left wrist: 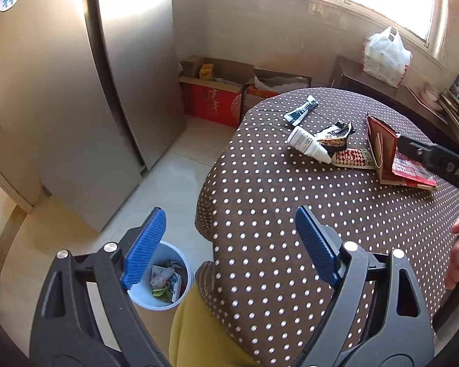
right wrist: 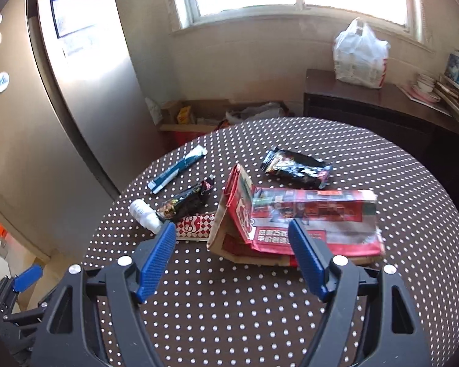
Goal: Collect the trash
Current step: 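Close the right tool on the red cardboard snack box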
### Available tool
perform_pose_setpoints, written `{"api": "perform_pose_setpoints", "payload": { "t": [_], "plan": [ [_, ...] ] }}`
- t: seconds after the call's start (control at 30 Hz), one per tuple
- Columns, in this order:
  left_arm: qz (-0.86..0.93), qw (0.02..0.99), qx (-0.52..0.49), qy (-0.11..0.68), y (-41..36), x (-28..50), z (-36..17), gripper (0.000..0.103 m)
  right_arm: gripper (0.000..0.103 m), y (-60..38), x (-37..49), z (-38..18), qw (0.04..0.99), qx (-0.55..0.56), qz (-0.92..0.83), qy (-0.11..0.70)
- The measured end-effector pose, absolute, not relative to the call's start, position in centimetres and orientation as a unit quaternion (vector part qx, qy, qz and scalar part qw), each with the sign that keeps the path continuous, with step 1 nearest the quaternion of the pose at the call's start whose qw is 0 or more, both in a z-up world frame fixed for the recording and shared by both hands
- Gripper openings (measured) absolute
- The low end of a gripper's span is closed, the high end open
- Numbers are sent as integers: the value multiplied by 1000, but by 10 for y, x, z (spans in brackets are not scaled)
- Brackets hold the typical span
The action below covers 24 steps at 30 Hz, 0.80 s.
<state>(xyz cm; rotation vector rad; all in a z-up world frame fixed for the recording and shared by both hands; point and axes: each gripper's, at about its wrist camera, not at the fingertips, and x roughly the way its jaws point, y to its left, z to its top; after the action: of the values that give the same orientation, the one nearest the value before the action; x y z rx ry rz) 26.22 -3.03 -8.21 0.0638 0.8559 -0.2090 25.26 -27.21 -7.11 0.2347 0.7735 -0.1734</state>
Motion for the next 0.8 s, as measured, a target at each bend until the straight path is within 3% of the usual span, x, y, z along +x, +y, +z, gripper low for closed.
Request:
{"api": "perform_pose_setpoints", "payload": {
  "t": [0.3, 0.37, 0.43, 0.47, 0.5, 0.8],
  "plan": [
    [-105, 895, 18, 432, -41, 287, -87, 88, 72, -282, 304, -105, 896, 102, -100, 420],
    [-118, 891, 15, 439, -47, 294, -88, 89, 37, -290, 309, -112, 894, 122, -84, 423],
    [-136, 884, 10, 448, -56, 303, -92, 89, 29, -296, 306, -111, 897, 136, -69, 415],
    [-139, 882, 10, 451, -58, 306, -93, 89, 15, -299, 302, -107, 900, 140, -65, 408],
    [-142, 880, 7, 453, -62, 310, -94, 89, 11, -303, 295, -101, 905, 146, -68, 394],
    [-144, 887, 17, 438, -105, 352, -104, 89, 9, -327, 266, -81, 919, 184, -77, 340]
  ]
}}
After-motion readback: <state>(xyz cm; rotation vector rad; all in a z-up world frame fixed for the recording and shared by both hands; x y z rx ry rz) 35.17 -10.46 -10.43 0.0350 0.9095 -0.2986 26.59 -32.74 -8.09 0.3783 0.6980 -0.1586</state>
